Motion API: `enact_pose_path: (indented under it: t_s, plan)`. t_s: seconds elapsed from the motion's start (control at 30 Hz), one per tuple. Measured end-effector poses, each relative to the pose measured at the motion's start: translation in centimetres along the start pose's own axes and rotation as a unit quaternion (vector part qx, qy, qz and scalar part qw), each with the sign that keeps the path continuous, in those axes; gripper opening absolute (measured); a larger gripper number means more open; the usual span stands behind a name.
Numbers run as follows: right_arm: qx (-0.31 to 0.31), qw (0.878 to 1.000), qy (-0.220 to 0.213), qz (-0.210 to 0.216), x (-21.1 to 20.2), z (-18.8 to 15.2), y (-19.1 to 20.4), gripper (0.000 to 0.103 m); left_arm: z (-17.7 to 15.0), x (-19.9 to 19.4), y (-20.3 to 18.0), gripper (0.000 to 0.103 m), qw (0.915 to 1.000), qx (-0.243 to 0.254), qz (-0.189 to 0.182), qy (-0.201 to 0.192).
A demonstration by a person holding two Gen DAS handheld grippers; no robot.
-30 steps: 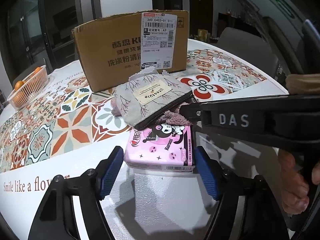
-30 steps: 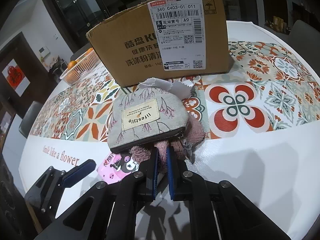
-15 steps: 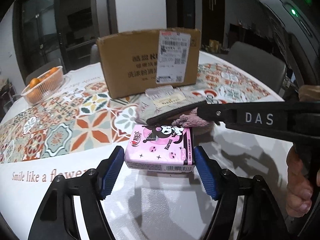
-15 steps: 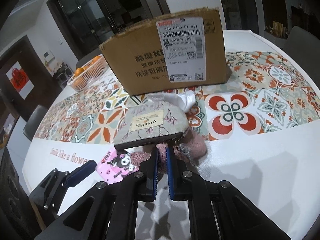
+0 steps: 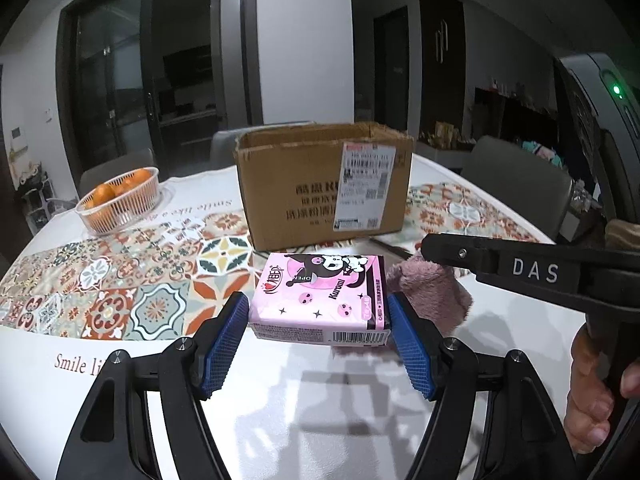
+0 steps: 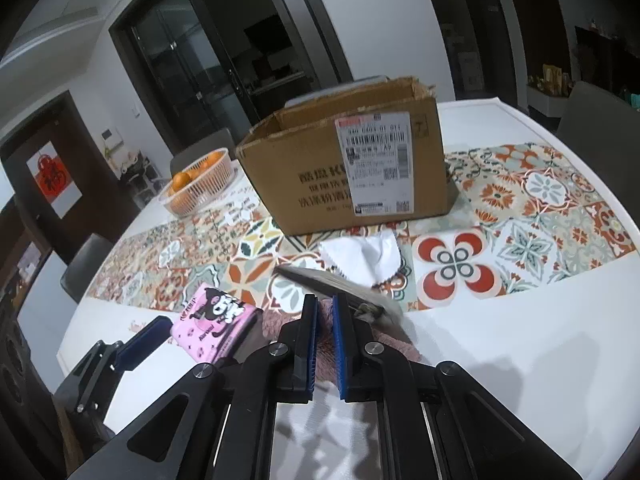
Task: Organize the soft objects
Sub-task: 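Carry the phone case and pink cloth over the box and release both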
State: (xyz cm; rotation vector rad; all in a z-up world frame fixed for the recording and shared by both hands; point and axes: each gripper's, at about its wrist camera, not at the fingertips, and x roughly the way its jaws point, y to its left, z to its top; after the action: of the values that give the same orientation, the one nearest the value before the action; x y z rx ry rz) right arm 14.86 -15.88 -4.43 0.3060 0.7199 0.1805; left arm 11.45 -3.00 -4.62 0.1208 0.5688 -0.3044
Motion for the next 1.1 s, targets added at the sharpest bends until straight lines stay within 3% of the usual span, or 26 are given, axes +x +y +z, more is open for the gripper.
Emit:
enact_pose_path:
  t_s: [0.6,1.1]
  plan:
    - [-0.013,0.998,-0.065,0.004,-3.6,2.8,1.3,0.009,3.2,-2.0,0.5,0.07,0.9983,-0.013,0.013,-0.055]
    - [-0.027,0.992,-0.122,-0.005,-4.8,7.1,1.9,0.009,7.4,-1.6,1.0,0.07,0.9954,-0.009,0.024,-0.093]
